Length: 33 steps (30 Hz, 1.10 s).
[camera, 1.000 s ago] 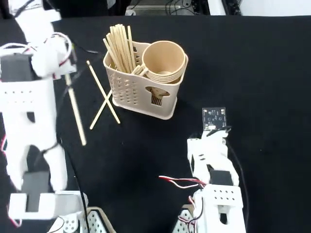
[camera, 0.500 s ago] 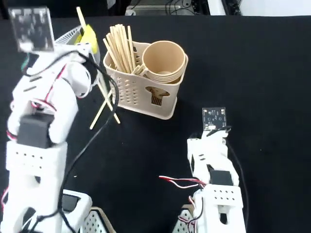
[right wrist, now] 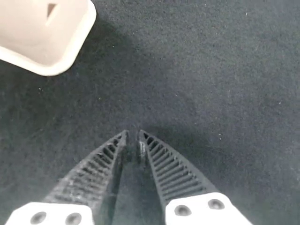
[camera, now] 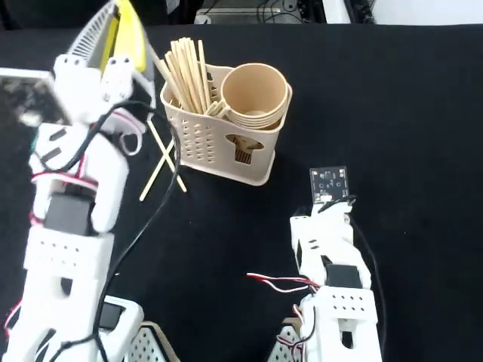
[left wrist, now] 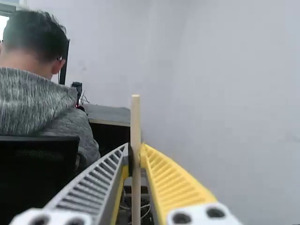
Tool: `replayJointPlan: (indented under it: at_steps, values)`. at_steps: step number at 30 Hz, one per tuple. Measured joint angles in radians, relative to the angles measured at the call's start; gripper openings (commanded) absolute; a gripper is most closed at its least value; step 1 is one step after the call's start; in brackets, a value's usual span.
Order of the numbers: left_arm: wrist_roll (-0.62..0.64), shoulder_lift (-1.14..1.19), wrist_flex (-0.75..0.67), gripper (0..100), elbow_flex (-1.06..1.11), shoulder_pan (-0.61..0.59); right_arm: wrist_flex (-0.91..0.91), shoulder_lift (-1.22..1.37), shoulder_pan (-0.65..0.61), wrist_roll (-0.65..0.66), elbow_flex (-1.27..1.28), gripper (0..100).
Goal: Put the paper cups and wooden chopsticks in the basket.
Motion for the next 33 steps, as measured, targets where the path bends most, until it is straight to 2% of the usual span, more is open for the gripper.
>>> replayJointPlan:
  at_steps: [4, 7, 11, 14, 18, 26, 29, 33]
  values:
    - [0.000, 0.097, -0.011, 3, 0.006, 0.005, 0.000, 0.000, 0.000, 0.003, 0.000, 4.0]
    - [0.000, 0.184, -0.084, 4, 0.072, 0.003, 0.000, 0.000, 0.000, 0.003, 0.000, 4.0]
    - [0.000, 0.235, -0.140, 17, 0.175, 0.008, 0.000, 0.000, 0.000, 0.003, 0.000, 4.0]
    - [0.032, 0.236, 0.003, 20, 0.166, 0.017, 0.000, 0.000, 0.000, 0.003, 0.000, 4.0]
    - [0.210, 0.238, 0.298, 22, 0.063, -0.011, 0.000, 0.000, 0.000, 0.003, 0.000, 4.0]
    - [0.476, 0.273, 0.793, 22, -0.219, -0.230, 0.000, 0.000, 0.000, 0.003, 0.000, 4.0]
    - [0.569, 0.359, 0.884, 22, -0.281, -0.331, 0.000, 0.000, 0.000, 0.003, 0.000, 4.0]
    - [0.591, 0.563, 0.905, 22, -0.364, -0.350, 0.000, 0.000, 0.000, 0.003, 0.000, 4.0]
